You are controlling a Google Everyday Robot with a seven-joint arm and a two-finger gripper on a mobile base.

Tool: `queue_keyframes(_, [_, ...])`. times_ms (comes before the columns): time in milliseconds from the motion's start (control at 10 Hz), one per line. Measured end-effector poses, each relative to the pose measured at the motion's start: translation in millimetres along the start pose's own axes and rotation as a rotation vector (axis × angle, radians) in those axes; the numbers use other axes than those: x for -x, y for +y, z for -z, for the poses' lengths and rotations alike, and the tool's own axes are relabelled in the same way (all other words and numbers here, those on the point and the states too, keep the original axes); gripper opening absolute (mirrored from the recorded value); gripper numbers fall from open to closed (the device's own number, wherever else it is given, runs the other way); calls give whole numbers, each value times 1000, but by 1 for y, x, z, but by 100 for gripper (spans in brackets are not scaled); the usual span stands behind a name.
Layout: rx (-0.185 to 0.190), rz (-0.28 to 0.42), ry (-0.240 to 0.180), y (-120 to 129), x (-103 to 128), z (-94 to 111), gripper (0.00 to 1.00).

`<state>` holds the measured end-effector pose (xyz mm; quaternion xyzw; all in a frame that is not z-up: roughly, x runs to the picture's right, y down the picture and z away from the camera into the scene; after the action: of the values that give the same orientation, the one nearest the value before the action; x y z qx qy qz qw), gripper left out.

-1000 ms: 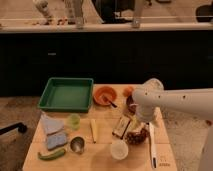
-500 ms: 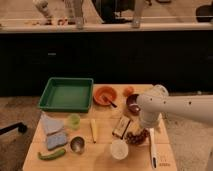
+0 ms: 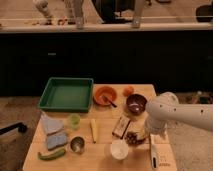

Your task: Place brush in table surface

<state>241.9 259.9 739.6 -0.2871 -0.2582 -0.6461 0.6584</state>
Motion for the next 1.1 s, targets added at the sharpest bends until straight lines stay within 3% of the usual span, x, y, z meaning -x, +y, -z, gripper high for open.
queue_keyframes(400, [-24,11,-11,-3,8,-20,80])
queue_keyframes(1100, [-20,32,-35,-2,16,-38,80])
